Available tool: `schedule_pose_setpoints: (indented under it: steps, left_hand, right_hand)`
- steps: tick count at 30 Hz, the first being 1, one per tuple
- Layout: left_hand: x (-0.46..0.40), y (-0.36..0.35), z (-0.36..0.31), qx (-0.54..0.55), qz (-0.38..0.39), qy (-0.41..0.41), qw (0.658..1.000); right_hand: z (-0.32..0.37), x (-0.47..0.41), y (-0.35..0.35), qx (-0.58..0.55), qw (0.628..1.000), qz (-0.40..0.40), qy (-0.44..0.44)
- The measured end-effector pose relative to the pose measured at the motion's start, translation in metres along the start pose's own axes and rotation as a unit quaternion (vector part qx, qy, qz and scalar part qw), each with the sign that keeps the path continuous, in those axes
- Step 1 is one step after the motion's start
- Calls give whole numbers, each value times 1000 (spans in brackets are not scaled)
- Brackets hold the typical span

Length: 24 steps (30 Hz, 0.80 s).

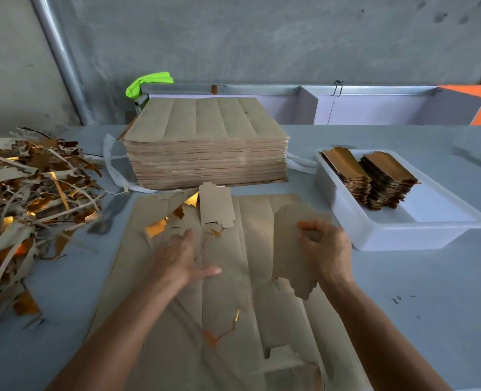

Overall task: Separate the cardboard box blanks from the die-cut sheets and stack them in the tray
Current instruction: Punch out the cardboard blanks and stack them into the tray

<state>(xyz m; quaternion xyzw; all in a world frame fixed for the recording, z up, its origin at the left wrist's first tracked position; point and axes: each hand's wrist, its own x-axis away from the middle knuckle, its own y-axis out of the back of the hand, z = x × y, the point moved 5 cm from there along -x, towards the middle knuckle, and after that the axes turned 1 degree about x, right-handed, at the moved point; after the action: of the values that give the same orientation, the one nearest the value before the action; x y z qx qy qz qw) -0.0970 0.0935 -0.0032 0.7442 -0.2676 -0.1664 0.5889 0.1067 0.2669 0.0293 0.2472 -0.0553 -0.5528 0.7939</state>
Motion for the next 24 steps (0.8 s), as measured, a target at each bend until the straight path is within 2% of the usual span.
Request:
schedule_pose_setpoints:
  steps: [2,4,6,7,8,10,13,14,15,16,17,19,20,21,24]
  left_hand:
    - [-3,-1,-3,-9,1,-3,1000]
    - [-9,3,-1,38,-27,-14,999]
    - [-12,11,2,209,-75,-27,975]
    - [-12,16,4,341,-98,-25,935]
    - [-13,22,5,468,-111,-20,877]
    - [-15,32,4,643,-96,-34,759]
    - [-24,36,-1,797,-29,-66,600]
    - [-27,33,-3,823,-16,-37,567]
    - [-32,26,-3,834,-16,12,552]
    - [-36,18,-3,827,-22,70,558]
    - [-40,11,-2,799,-31,124,588]
    - [-48,4,0,676,-53,182,712]
    - [-52,3,2,606,-71,183,771]
    - [-55,3,1,547,-83,175,814]
    - [-60,-2,-4,413,-39,131,900]
  right_hand:
    - [1,1,2,3,1000,2,2]
    - [2,-1,7,-1,1000,2,-1]
    - [3,-2,10,-1,1000,5,-4]
    - [4,-2,10,1,1000,8,-5]
    - [5,-2,10,3,1000,11,-6]
    - [9,-2,6,11,1000,13,-4]
    - [18,-5,-2,24,1000,12,14]
    - [21,-7,-6,28,999,11,21]
    - [25,-9,-9,30,999,10,26]
    - [28,-11,-12,34,999,7,31]
    - [31,-12,-15,40,998,6,37]
    - [37,-15,-22,52,997,8,52]
    - [41,-16,-26,59,996,11,58]
    - [44,-18,-30,66,996,16,62]
    - [51,-26,-45,94,993,38,58]
